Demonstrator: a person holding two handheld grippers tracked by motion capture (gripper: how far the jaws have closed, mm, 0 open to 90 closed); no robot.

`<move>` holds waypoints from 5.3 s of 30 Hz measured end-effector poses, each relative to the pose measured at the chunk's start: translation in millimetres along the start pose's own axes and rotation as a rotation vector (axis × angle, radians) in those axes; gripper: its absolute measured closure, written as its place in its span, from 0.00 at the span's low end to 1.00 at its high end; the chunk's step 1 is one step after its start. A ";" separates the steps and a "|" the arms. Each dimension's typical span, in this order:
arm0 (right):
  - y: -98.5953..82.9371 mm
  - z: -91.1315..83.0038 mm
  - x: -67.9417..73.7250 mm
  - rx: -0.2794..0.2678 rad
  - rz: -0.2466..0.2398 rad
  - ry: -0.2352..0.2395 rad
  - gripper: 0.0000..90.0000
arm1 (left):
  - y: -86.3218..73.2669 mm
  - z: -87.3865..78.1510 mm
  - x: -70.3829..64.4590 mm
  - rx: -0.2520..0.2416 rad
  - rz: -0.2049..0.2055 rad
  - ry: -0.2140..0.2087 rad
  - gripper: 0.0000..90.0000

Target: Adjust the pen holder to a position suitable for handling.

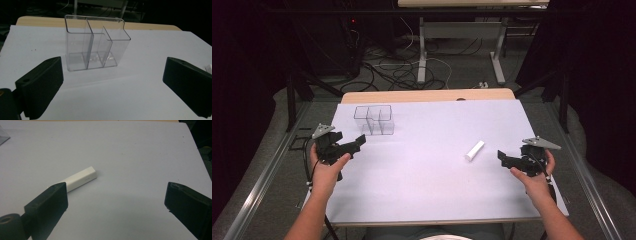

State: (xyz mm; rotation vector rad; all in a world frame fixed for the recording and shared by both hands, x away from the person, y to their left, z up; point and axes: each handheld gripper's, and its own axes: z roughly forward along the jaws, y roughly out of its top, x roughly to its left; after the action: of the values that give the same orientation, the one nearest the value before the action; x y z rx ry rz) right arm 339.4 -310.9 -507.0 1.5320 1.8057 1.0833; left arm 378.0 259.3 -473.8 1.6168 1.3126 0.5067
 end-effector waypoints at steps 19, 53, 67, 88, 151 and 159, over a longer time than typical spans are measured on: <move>-2.4 -1.7 -5.5 0.005 0.038 -0.006 0.07 | 55.3 21.7 3.4 -0.022 0.013 0.063 0.30; -6.7 3.0 -9.2 0.041 0.069 -0.005 0.08 | 84.9 82.4 30.8 0.196 -0.016 0.254 0.75; -7.7 4.5 -9.3 0.050 0.069 -0.001 0.08 | 77.7 102.0 34.1 0.285 -0.038 0.267 0.84; -8.8 6.4 -9.2 0.065 0.055 0.011 0.09 | 73.2 111.8 35.0 0.334 -0.056 0.321 0.98; -9.7 7.3 -5.6 0.082 0.044 0.016 0.13 | 28.7 64.7 -41.6 0.352 -0.131 0.217 0.96; -10.3 7.8 -5.6 0.085 0.037 0.011 0.13 | 26.0 62.9 -37.2 0.320 -0.131 0.168 0.87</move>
State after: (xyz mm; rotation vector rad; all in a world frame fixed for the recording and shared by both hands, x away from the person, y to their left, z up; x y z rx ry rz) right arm 341.3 -314.9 -520.4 1.6177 1.8599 1.0462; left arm 428.5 200.5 -471.3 1.7602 1.6808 0.3719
